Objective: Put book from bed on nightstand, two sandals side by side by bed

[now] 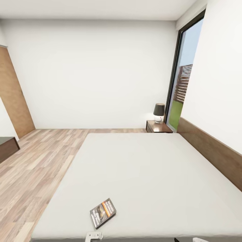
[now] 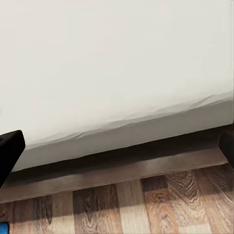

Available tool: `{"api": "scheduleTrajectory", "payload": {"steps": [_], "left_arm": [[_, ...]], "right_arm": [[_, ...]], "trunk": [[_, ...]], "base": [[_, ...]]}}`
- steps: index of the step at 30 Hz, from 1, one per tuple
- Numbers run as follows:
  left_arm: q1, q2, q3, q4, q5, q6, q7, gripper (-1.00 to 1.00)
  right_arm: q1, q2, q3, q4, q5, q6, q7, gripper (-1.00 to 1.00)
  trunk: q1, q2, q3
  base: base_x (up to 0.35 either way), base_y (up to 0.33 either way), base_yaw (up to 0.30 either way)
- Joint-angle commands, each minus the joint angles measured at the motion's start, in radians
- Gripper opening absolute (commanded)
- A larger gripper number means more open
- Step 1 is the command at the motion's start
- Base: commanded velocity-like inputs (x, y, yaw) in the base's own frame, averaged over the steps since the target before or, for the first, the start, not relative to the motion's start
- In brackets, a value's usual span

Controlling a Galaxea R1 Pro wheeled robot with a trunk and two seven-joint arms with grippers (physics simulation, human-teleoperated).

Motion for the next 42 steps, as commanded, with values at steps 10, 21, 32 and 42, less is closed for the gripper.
{"api": "scheduleTrajectory", "payload": {"steps": [10,21,32,42], "left_arm": [[0.000,0.000,0.008,-0.001,-0.009,-0.002,-0.002,1.00],[0.000,0.000,0.008,-0.001,-0.009,-0.002,-0.002,1.00],[0.000,0.000,0.008,-0.001,-0.009,-0.002,-0.002,1.00],[0.000,0.000,0.008,-0.001,-0.009,-0.002,-0.002,1.00]], "right_arm": [[-0.001,0.000,0.008,0.001,-0.010,-0.003,0.004,1.00],[0.000,0.000,0.008,0.002,-0.010,-0.003,0.004,1.00],[0.000,0.000,0.008,0.002,-0.010,-0.003,0.004,1.00],[-0.001,0.000,0.008,0.001,-0.010,-0.003,0.005,1.00]], "trunk": [[0.001,-0.001,0.000],[0.001,-0.001,0.000],[0.001,-0.001,0.000],[0.001,-0.001,0.000]], "base": [[0.094,-0.056,0.000],[0.168,-0.001,0.000],[0.240,0.000,0.000],[0.102,0.000,0.000]]}}
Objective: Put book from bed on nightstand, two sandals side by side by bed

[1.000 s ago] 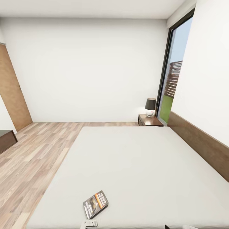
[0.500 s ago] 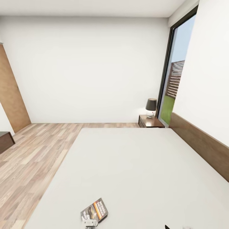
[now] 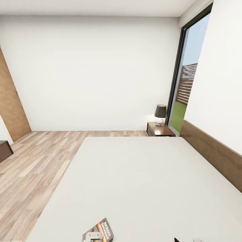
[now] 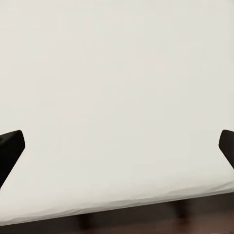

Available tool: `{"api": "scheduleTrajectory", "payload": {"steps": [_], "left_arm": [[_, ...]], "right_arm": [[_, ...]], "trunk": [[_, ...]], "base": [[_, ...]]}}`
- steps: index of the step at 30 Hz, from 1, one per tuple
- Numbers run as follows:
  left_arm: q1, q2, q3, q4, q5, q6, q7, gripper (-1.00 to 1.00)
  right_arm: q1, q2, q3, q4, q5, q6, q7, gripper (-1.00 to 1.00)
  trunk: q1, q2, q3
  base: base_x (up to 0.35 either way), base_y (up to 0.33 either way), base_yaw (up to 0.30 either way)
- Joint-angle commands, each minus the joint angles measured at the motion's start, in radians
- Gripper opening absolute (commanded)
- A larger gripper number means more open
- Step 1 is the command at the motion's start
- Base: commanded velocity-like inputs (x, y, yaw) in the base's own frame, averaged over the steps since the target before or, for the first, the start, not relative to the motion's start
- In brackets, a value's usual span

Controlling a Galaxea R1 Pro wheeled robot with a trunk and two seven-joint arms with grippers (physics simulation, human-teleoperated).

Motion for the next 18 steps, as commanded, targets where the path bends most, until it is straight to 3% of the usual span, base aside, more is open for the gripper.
{"api": "scheduleTrajectory", "payload": {"steps": [1,15,18], "left_arm": [[0.000,0.000,0.008,-0.001,-0.009,-0.002,-0.002,1.00],[0.000,0.004,0.010,-0.003,-0.008,0.000,-0.008,1.00],[-0.004,0.014,0.013,-0.017,-0.006,0.005,-0.015,1.00]], "right_arm": [[0.000,0.000,0.008,0.001,-0.010,-0.003,0.004,1.00],[0.000,0.000,0.008,0.001,-0.011,-0.003,0.005,1.00],[0.000,0.000,0.008,0.001,-0.011,-0.003,0.005,1.00]], "trunk": [[0.000,-0.001,0.000],[0.000,-0.001,-0.003],[0.000,-0.001,-0.007]], "base": [[0.004,0.000,0.000],[0.000,0.000,0.000],[0.000,0.000,0.000]]}}
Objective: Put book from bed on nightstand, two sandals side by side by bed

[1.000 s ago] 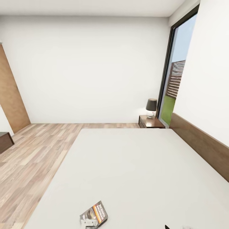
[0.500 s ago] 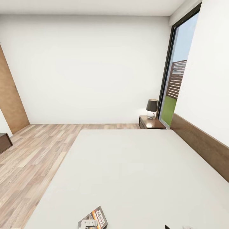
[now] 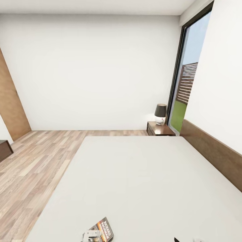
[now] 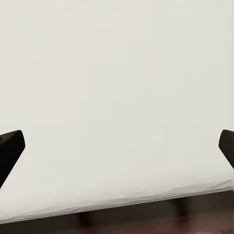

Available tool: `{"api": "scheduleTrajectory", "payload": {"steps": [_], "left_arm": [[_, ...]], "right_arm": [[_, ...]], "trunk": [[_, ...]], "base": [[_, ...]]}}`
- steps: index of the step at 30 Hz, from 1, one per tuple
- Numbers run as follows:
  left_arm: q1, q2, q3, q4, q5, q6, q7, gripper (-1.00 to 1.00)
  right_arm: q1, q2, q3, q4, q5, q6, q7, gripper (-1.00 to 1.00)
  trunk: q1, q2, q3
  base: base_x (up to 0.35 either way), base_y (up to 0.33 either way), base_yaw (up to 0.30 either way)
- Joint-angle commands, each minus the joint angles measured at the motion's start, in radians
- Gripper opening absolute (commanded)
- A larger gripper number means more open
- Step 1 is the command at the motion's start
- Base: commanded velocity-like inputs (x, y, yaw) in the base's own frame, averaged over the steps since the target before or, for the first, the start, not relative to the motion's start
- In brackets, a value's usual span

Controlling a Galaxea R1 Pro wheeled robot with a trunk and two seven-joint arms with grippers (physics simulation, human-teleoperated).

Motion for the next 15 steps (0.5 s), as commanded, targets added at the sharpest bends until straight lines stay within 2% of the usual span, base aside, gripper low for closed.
{"api": "scheduleTrajectory", "payload": {"steps": [1,2,5,7,9,10,12,15], "left_arm": [[-0.005,0.007,0.010,-0.011,-0.005,0.010,-0.012,1.00],[-0.010,0.013,0.012,-0.030,0.004,0.036,-0.025,1.00],[-0.046,0.017,0.015,-0.151,0.048,0.180,-0.060,1.00],[-0.083,0.012,0.014,-0.306,0.100,0.341,-0.091,1.00],[-0.103,0.007,0.014,-0.465,0.166,0.484,-0.135,1.00],[-0.106,0.007,0.014,-0.500,0.184,0.514,-0.148,1.00],[-0.114,0.006,0.013,-0.617,0.253,0.611,-0.189,1.00],[-0.132,0.005,0.012,-0.705,0.306,0.689,-0.208,1.00]], "right_arm": [[0.000,0.000,0.008,0.002,-0.010,-0.003,0.005,1.00],[0.000,0.000,0.008,0.002,-0.010,-0.003,0.005,1.00],[0.000,0.000,0.008,0.002,-0.011,-0.002,0.006,1.00],[0.000,0.000,0.008,0.002,-0.012,-0.002,0.006,1.00],[0.000,0.000,0.008,0.002,-0.012,-0.003,0.004,1.00],[0.000,0.000,0.008,0.002,-0.012,-0.003,0.004,1.00],[0.000,0.000,0.008,0.002,-0.011,-0.002,0.003,1.00],[-0.001,0.000,0.008,0.002,-0.012,-0.002,0.003,1.00]], "trunk": [[0.000,-0.001,-0.002],[0.000,-0.001,-0.003],[0.000,-0.001,-0.008],[0.000,-0.001,-0.011],[0.000,-0.001,-0.014],[0.000,-0.001,-0.016],[0.000,-0.001,-0.019],[0.000,-0.001,-0.024]], "base": [[0.000,0.000,0.000],[0.000,0.000,0.000],[0.000,0.000,0.000],[0.000,0.000,0.000],[0.000,0.000,0.000],[0.000,0.000,0.000],[0.000,0.000,0.000],[0.000,0.000,0.000]]}}
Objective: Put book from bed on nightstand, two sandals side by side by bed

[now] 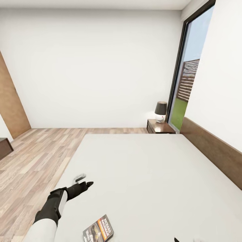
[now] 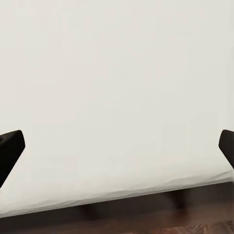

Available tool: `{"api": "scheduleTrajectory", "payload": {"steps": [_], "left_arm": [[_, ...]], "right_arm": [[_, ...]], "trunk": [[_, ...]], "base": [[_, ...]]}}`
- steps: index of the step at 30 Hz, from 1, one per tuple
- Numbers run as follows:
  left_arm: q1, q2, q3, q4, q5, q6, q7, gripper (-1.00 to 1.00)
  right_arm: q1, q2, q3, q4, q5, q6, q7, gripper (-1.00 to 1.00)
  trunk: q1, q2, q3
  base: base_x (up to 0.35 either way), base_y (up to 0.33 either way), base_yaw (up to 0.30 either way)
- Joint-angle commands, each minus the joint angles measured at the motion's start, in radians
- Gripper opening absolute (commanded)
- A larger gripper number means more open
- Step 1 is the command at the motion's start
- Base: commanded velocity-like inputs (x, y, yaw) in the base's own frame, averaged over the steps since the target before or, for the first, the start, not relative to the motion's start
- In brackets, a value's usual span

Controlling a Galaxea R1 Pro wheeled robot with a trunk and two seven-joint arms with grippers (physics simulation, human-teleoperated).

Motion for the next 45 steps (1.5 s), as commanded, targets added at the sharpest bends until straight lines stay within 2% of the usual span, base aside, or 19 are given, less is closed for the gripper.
{"api": "scheduleTrajectory", "payload": {"steps": [1,4,7,8,11,13,16,21,45], "left_arm": [[-0.007,-0.001,0.007,-0.012,-0.006,0.015,-0.011,1.00],[-0.033,-0.002,0.007,-0.035,0.007,0.037,0.015,1.00],[-0.044,-0.006,0.006,-0.038,0.013,0.039,0.129,1.00],[-0.047,-0.016,0.005,-0.037,0.018,0.035,0.237,1.00],[-0.048,-0.030,0.005,-0.036,0.021,0.032,0.313,1.00],[-0.049,-0.034,0.005,-0.027,0.022,0.032,0.326,1.00],[-0.049,-0.033,0.006,0.067,0.022,0.020,0.334,1.00],[-0.049,-0.031,0.007,0.125,0.021,-0.042,0.336,1.00],[-0.049,-0.034,0.008,0.131,0.023,-0.055,0.318,1.00]], "right_arm": [[-0.001,0.000,0.008,0.001,-0.010,-0.003,0.004,1.00],[-0.001,0.000,0.008,0.001,-0.010,-0.003,0.004,1.00],[-0.001,0.000,0.008,0.001,-0.010,-0.003,0.004,1.00],[-0.001,0.000,0.008,0.001,-0.010,-0.003,0.004,1.00],[-0.001,0.000,0.008,0.001,-0.010,-0.002,0.006,1.00],[-0.001,0.000,0.008,0.001,-0.011,-0.003,0.007,1.00],[-0.001,0.000,0.008,0.001,-0.013,-0.002,0.010,1.00],[-0.001,0.000,0.008,0.001,-0.013,-0.002,0.011,1.00],[-0.001,-0.002,0.007,0.000,-0.016,0.000,0.012,1.00]], "trunk": [[0.001,-0.002,-0.004],[0.001,-0.002,-0.009],[0.001,-0.002,-0.014],[0.001,-0.002,-0.015],[0.001,-0.002,-0.020],[0.001,-0.002,-0.023],[0.001,-0.002,-0.028],[0.001,-0.002,-0.036],[0.001,-0.002,-0.074]], "base": [[0.000,0.000,0.000],[0.000,0.000,0.000],[0.000,0.000,0.000],[0.000,0.000,0.000],[0.000,0.000,0.000],[0.000,0.000,0.000],[0.000,0.000,0.000],[0.000,0.000,0.000],[0.000,0.000,0.000]]}}
